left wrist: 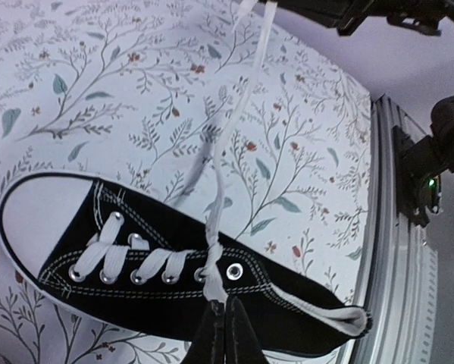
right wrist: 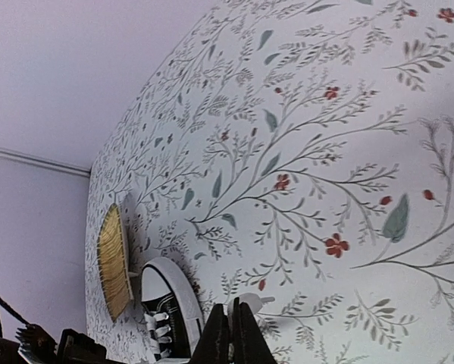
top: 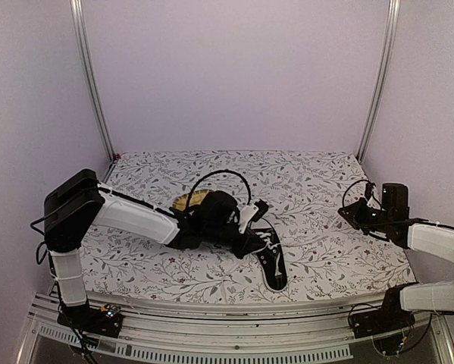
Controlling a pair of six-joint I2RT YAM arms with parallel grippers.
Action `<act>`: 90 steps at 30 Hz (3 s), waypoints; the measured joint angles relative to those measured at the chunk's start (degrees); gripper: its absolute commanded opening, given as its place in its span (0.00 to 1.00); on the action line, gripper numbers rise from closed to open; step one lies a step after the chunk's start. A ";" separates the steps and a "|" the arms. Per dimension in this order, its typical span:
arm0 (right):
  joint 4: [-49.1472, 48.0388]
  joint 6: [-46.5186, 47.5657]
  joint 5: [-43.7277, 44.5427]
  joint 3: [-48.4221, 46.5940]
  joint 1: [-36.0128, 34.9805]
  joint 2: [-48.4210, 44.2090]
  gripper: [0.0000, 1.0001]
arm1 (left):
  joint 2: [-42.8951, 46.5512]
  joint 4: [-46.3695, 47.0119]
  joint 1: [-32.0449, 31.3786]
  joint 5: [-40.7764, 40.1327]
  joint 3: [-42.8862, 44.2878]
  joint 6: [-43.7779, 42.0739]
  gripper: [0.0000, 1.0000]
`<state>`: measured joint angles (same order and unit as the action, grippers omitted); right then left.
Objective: Tie the shoes
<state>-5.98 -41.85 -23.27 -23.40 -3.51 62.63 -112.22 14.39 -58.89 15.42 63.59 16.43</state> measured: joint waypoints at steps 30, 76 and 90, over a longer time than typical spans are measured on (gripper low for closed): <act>-9.60 -3.85 0.24 -23.87 -30.18 24.83 0.02 | 1.92 8.76 -0.02 -1.66 -10.19 1.20 0.38; -9.07 -7.28 -0.07 -24.72 -37.75 20.92 0.02 | 5.95 16.57 -1.33 -2.19 -13.55 4.42 0.00; -13.75 -11.15 1.62 -26.51 -41.22 29.55 0.05 | 7.72 19.17 -1.33 -2.45 -16.50 6.78 0.00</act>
<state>-19.73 -52.99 -21.65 -49.91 -44.73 92.18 -104.51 33.56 -60.23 12.97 47.09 23.20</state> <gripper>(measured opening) 0.022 0.003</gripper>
